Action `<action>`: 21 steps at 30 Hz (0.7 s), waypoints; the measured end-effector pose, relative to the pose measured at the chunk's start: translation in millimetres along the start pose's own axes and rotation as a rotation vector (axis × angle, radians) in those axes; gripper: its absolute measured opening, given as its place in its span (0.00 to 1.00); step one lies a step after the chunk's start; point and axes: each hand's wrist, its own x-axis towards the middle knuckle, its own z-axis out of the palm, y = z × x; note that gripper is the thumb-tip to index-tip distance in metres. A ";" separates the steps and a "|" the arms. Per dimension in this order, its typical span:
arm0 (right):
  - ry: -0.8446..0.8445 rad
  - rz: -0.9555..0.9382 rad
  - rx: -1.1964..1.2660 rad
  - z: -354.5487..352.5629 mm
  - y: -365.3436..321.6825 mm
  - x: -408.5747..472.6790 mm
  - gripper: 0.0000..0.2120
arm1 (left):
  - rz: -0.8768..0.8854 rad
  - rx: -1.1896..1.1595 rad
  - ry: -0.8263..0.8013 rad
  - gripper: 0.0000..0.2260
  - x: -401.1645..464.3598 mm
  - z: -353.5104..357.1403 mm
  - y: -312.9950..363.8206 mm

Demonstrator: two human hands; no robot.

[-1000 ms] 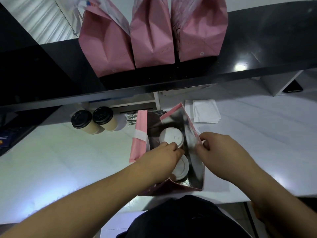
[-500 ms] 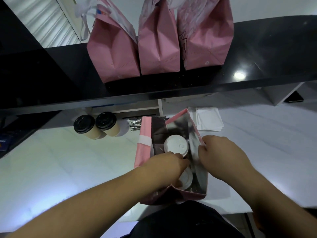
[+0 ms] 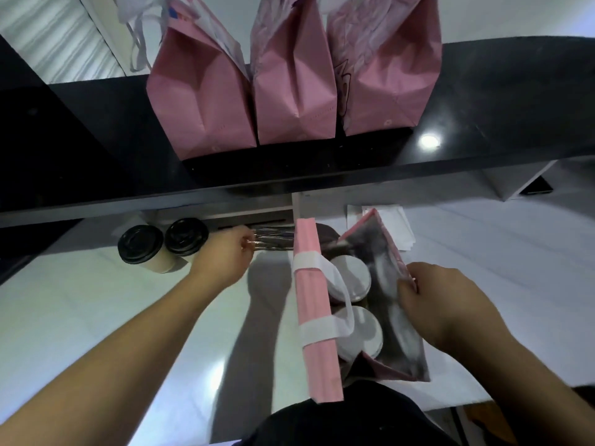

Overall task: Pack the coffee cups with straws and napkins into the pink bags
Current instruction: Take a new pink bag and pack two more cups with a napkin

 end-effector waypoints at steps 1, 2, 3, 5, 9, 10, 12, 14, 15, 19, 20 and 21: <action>0.004 -0.003 0.004 0.7 -1.0 0.4 0.15 | 0.004 0.088 -0.082 0.08 4.5 13.0 -10.5; 0.008 -0.011 0.016 1.2 -1.9 0.4 0.15 | 0.002 0.131 -0.136 0.10 8.8 24.5 -17.9; 0.009 -0.020 0.029 1.8 -2.6 -0.1 0.15 | -0.010 0.136 -0.175 0.12 13.0 33.9 -23.0; 0.007 -0.031 0.030 2.1 -4.7 -2.1 0.13 | -0.020 0.153 -0.233 0.16 22.5 49.8 -28.5; 0.008 -0.006 0.011 0.6 -9.3 -5.2 0.14 | 0.064 0.219 -0.227 0.22 41.1 71.3 -27.9; 0.004 0.005 0.012 -0.5 -10.6 -5.6 0.15 | 0.089 0.219 -0.210 0.22 43.6 76.6 -26.8; -0.020 0.024 0.030 -2.0 -12.5 -5.0 0.15 | 0.116 0.226 -0.199 0.23 48.1 85.2 -26.1; -0.029 0.037 0.037 -3.0 -14.1 -3.1 0.14 | 0.123 0.260 -0.176 0.22 49.6 92.8 -29.2; -0.027 0.039 0.033 -3.2 -14.2 -2.0 0.14 | 0.133 0.279 -0.150 0.21 49.5 95.8 -31.6; 0.006 0.036 0.025 -2.1 -14.5 -1.8 0.13 | 0.176 0.316 -0.114 0.15 45.8 102.0 -41.1; 0.015 0.037 0.024 -1.5 -14.5 -2.3 0.14 | 0.184 0.318 -0.120 0.15 46.5 102.1 -42.4; 0.027 0.038 0.024 -0.5 -14.1 -2.5 0.15 | 0.191 0.327 -0.130 0.14 47.6 101.0 -43.2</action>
